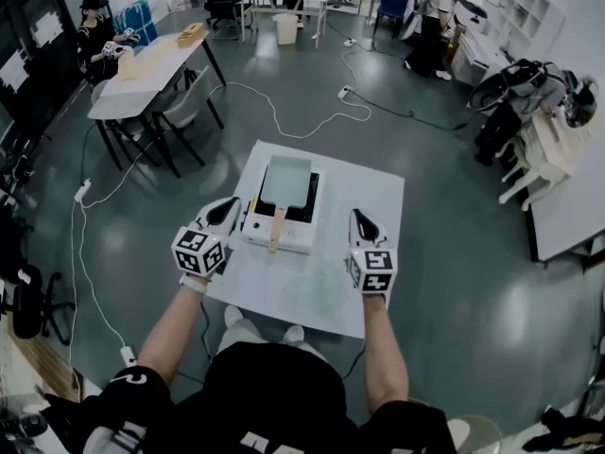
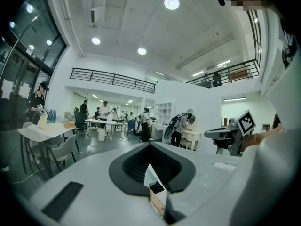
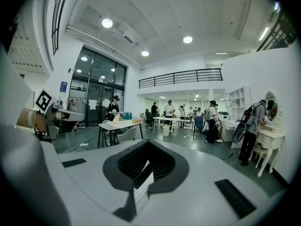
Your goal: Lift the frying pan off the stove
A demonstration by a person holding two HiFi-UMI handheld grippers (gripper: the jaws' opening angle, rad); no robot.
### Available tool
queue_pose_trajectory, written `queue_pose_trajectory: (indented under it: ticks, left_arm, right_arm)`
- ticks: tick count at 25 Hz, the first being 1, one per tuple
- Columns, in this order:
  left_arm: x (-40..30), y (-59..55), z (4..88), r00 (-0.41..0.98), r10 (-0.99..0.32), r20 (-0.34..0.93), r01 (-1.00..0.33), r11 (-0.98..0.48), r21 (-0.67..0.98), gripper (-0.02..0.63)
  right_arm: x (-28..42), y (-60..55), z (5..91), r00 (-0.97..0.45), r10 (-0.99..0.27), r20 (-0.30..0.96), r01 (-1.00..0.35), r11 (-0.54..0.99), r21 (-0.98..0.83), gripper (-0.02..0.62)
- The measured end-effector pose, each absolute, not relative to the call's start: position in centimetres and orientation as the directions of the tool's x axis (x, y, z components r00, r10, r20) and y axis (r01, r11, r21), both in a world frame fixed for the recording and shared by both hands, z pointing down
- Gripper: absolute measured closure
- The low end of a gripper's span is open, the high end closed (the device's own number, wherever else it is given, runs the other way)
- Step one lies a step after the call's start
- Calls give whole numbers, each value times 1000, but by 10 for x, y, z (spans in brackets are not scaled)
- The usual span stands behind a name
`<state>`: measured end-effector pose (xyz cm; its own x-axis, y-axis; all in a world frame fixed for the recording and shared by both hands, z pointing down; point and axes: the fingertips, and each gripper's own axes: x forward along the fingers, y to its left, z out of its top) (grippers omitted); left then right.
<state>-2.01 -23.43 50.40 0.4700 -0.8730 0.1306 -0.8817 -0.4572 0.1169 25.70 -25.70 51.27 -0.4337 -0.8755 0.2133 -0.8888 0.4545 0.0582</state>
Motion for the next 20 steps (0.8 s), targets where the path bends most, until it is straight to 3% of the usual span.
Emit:
queue_pose_trajectory:
  ticks: [20]
  left_arm:
    - [-80,-307,503,561,-818,123,-827,-548,125,607]
  right_arm:
    - [194,-305,522,-357,-904,235,-925,377,46,601]
